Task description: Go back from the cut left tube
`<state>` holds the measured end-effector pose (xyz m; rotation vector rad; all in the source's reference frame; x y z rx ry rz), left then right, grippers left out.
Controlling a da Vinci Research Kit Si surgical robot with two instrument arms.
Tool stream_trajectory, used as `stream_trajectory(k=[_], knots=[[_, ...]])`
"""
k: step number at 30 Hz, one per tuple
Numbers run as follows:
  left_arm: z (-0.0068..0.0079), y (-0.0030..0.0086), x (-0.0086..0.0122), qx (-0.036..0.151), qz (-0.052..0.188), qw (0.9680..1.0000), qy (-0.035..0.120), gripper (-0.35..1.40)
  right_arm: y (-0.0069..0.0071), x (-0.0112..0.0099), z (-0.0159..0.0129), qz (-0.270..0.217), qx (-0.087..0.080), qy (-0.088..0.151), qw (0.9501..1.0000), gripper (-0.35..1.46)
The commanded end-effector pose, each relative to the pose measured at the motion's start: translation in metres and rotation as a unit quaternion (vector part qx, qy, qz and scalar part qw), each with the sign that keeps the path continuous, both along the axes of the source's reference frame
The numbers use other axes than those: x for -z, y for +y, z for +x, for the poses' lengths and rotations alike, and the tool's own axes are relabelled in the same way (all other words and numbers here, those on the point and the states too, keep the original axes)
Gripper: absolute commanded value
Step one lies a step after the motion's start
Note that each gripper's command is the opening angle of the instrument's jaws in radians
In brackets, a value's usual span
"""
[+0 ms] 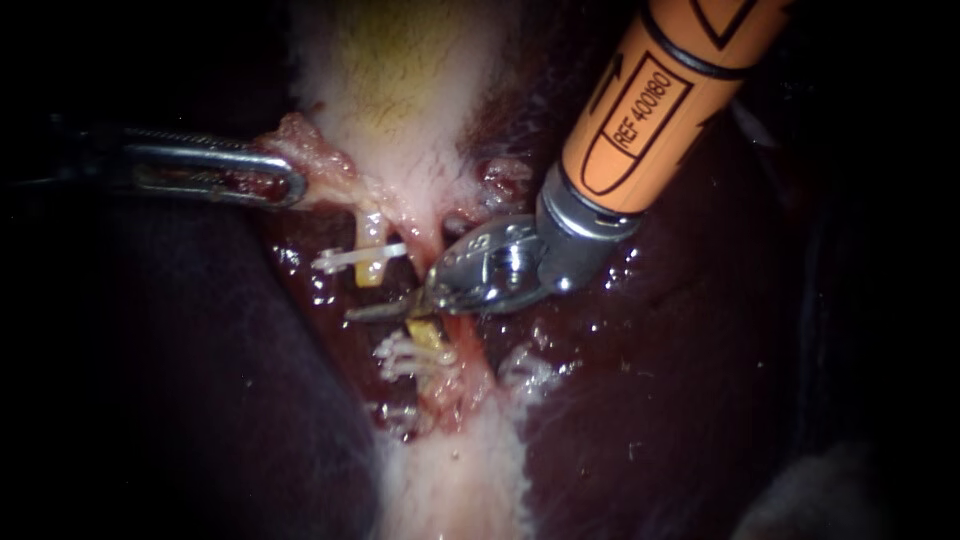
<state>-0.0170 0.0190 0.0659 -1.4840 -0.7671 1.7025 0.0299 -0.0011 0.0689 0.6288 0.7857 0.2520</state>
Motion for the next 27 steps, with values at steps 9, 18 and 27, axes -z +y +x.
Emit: stream_trajectory(k=[9, 18, 27], knots=[[-0.0001, 0.0000, 0.0000, 0.001, 0.000, 1.0000, 0.001, -0.35, -0.0006, -0.0003, 0.0001, 0.003, 0.025, 0.012, 0.9996, -0.35], [-0.0002, -0.0001, -0.0001, 0.002, -0.001, 1.0000, 0.001, -0.35, -0.0012, -0.0005, 0.0002, -0.018, 0.037, 0.054, 0.9977, 0.89], [-0.0002, -0.0001, -0.0001, 0.002, -0.001, 1.0000, 0.001, -0.35, -0.0013, -0.0002, -0.0002, -0.019, 0.038, 0.056, 0.9975, 1.03]])
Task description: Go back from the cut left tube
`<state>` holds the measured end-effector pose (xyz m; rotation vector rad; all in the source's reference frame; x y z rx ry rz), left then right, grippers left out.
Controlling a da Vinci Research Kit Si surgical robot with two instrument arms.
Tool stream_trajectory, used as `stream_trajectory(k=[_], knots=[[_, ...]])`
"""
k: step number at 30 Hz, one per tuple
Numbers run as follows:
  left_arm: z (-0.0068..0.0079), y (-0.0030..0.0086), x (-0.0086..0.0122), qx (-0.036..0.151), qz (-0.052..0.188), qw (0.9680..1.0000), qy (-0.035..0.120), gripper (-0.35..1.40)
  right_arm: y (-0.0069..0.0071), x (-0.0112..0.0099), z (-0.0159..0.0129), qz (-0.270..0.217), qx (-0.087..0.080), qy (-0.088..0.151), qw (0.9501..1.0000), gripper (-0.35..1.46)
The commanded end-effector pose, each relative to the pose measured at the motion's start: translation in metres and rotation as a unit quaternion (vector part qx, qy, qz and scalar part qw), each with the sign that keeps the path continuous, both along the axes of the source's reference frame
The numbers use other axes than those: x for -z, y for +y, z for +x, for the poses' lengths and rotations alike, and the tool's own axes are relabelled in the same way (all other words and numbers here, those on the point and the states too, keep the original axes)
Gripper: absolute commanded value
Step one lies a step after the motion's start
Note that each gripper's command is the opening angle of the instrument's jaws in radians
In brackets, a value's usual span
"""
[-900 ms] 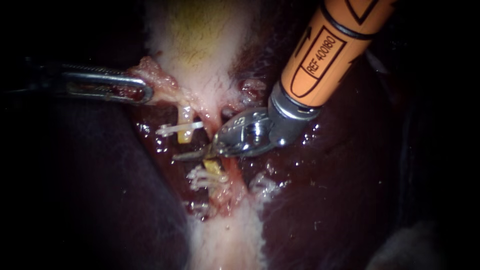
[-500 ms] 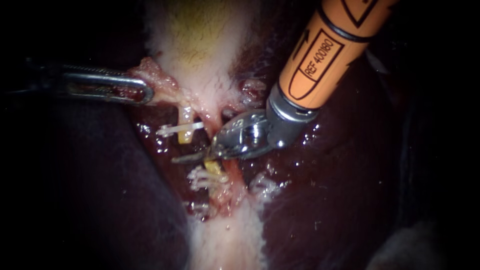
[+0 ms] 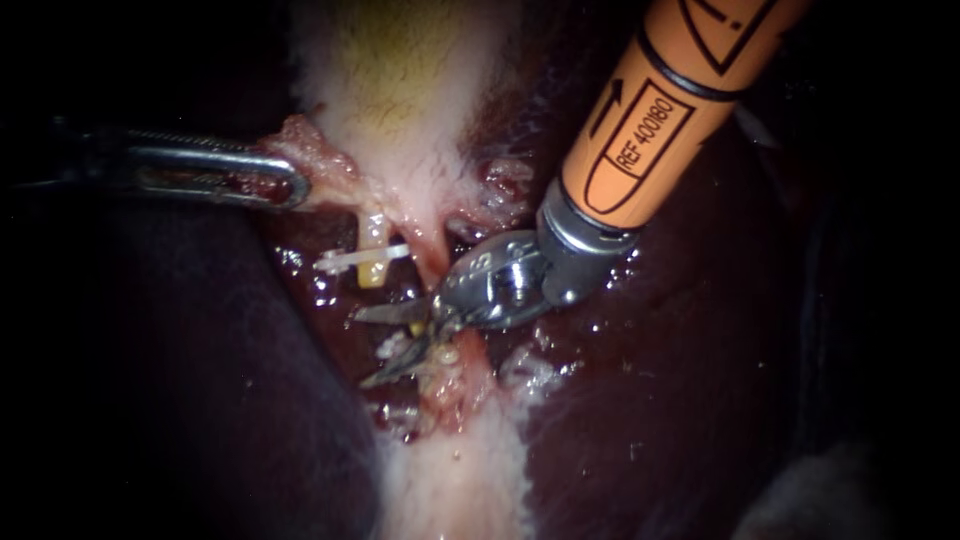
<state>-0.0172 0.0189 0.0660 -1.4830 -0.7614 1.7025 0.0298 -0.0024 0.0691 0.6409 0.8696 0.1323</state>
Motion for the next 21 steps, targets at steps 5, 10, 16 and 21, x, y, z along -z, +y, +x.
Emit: stream_trajectory(k=[5, 10, 16, 21], knots=[[0.0000, 0.0000, -0.0001, 0.000, 0.000, 1.0000, 0.000, -0.35, 0.0001, 0.0007, -0.0012, -0.005, -0.005, -0.001, 1.0000, 1.20], [0.0001, 0.0001, -0.0003, -0.001, 0.000, 1.0000, 0.000, -0.35, 0.0011, 0.0035, -0.0043, -0.067, -0.035, -0.001, 0.9971, 1.41], [0.0001, 0.0002, -0.0005, -0.001, 0.000, 1.0000, 0.000, -0.35, 0.0028, 0.0069, -0.0090, -0.126, -0.068, -0.016, 0.9896, 1.45], [0.0001, 0.0002, -0.0005, -0.001, 0.000, 1.0000, 0.000, -0.35, 0.0029, 0.0078, -0.0130, -0.137, -0.086, -0.031, 0.9864, 1.45]])
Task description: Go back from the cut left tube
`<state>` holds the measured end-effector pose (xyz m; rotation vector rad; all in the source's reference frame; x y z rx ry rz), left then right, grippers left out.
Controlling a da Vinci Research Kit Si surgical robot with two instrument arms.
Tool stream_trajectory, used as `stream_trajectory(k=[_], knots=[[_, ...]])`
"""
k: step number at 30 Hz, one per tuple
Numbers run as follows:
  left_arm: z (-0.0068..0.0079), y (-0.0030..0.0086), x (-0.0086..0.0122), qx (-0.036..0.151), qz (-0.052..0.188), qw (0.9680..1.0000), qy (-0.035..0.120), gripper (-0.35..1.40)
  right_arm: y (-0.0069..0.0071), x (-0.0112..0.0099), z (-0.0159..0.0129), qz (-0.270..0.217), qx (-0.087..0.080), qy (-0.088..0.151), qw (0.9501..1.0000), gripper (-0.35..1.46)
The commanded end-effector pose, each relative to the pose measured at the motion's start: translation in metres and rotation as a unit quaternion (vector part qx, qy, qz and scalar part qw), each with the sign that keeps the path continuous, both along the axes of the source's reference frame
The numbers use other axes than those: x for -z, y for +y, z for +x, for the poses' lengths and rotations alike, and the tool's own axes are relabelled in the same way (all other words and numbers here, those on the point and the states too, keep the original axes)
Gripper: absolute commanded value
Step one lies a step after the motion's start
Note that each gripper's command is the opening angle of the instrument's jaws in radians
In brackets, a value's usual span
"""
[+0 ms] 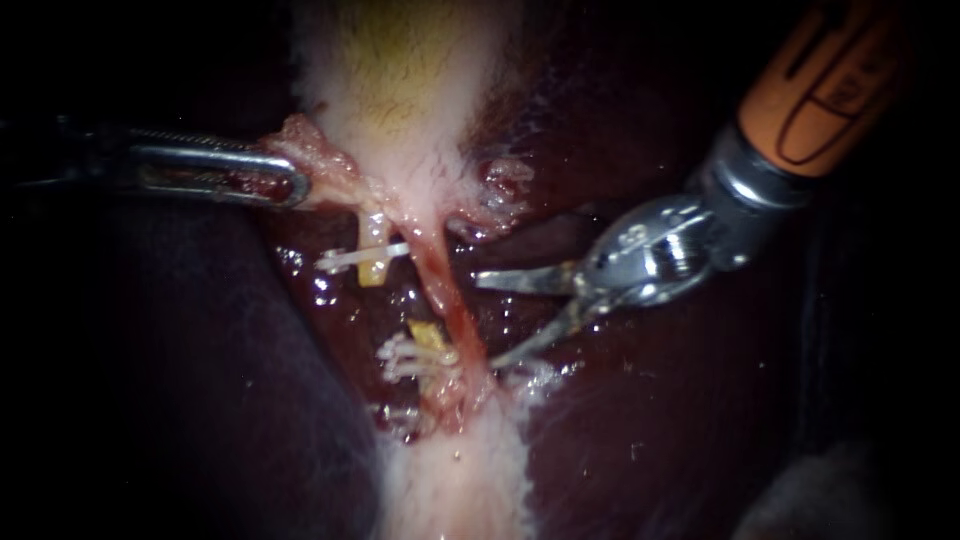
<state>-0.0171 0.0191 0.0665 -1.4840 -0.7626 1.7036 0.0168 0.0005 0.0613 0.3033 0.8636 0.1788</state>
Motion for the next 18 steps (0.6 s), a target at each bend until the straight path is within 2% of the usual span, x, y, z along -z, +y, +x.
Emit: stream_trajectory(k=[1, 8, 12, 18], knots=[[0.0000, 0.0000, 0.0000, 0.000, 0.000, 1.0000, 0.000, -0.35, -0.0001, 0.0001, -0.0009, 0.001, -0.009, -0.005, 1.0000, 1.45], [0.0000, 0.0000, -0.0001, 0.000, 0.000, 1.0000, 0.000, -0.35, -0.0005, 0.0004, -0.0044, 0.006, -0.049, -0.029, 0.9984, 1.45], [0.0000, 0.0000, -0.0002, 0.000, 0.000, 1.0000, 0.000, -0.35, -0.0005, 0.0005, -0.0047, 0.011, -0.054, -0.033, 0.9979, 1.45], [-0.0002, -0.0001, -0.0006, 0.000, -0.001, 1.0000, 0.001, -0.35, -0.0005, 0.0006, -0.0047, 0.009, -0.053, -0.032, 0.9980, 1.45]])
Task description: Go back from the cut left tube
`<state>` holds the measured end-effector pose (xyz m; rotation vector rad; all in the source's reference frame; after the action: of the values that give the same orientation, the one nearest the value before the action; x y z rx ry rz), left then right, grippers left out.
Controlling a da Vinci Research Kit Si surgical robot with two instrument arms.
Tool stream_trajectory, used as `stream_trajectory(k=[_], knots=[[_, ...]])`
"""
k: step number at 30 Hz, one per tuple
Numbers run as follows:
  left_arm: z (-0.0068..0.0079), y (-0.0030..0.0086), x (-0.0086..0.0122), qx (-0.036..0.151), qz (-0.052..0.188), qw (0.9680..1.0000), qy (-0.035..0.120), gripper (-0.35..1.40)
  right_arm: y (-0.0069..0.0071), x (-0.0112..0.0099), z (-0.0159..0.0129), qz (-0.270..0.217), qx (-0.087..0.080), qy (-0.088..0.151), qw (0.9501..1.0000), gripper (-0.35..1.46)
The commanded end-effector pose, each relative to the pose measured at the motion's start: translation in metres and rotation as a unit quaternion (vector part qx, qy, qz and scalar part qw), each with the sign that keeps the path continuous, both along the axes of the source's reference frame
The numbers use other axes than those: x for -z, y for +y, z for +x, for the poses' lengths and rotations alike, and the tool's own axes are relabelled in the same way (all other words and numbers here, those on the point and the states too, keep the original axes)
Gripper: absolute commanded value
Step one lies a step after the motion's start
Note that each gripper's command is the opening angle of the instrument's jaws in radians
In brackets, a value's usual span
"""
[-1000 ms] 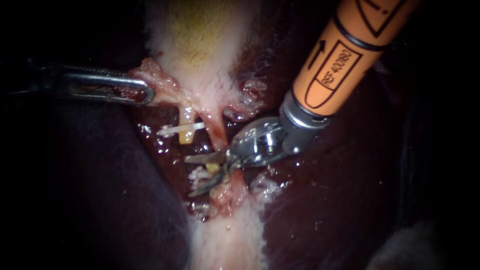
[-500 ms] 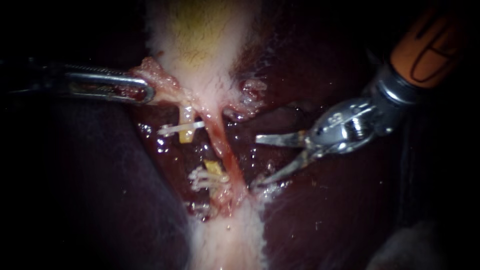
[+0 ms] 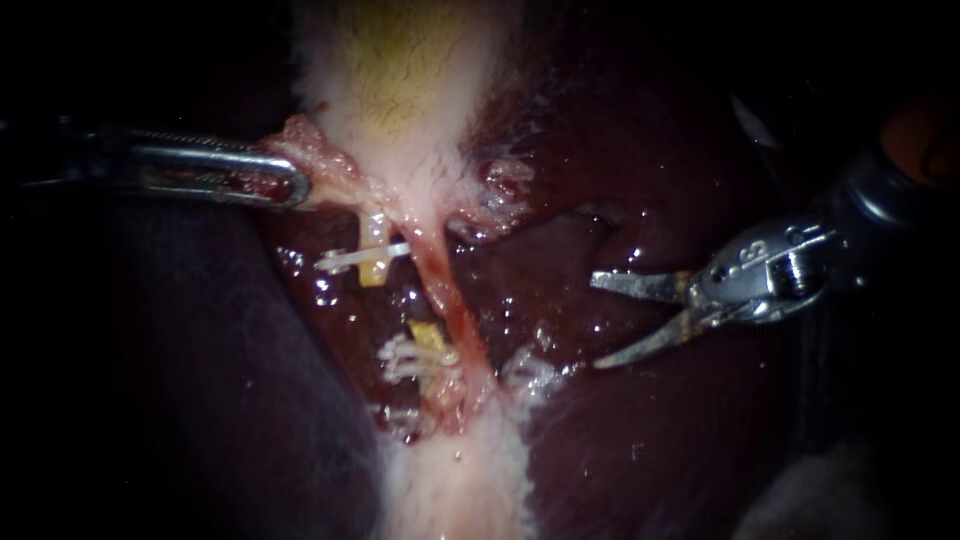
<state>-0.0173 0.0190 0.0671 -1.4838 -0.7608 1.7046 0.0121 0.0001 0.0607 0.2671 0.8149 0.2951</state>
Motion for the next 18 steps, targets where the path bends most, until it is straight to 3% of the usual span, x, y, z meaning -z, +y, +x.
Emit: stream_trajectory(k=[1, 6, 14, 18], knots=[[-0.0002, 0.0000, -0.0001, 0.000, -0.001, 1.0000, 0.000, -0.35, 0.0000, 0.0000, 0.0000, 0.000, 0.001, 0.000, 1.0000, 1.45], [-0.0011, 0.0000, -0.0011, 0.002, -0.003, 1.0000, 0.002, -0.35, 0.0000, 0.0000, 0.0000, 0.000, 0.001, 0.000, 1.0000, 1.45], [-0.0040, -0.0002, -0.0039, -0.004, -0.001, 1.0000, 0.001, -0.35, 0.0001, 0.0001, -0.0001, 0.000, 0.001, 0.000, 1.0000, 1.45], [-0.0045, -0.0004, -0.0047, -0.006, -0.003, 1.0000, 0.002, -0.35, 0.0001, 0.0001, -0.0001, 0.001, 0.001, 0.000, 1.0000, 1.45]])
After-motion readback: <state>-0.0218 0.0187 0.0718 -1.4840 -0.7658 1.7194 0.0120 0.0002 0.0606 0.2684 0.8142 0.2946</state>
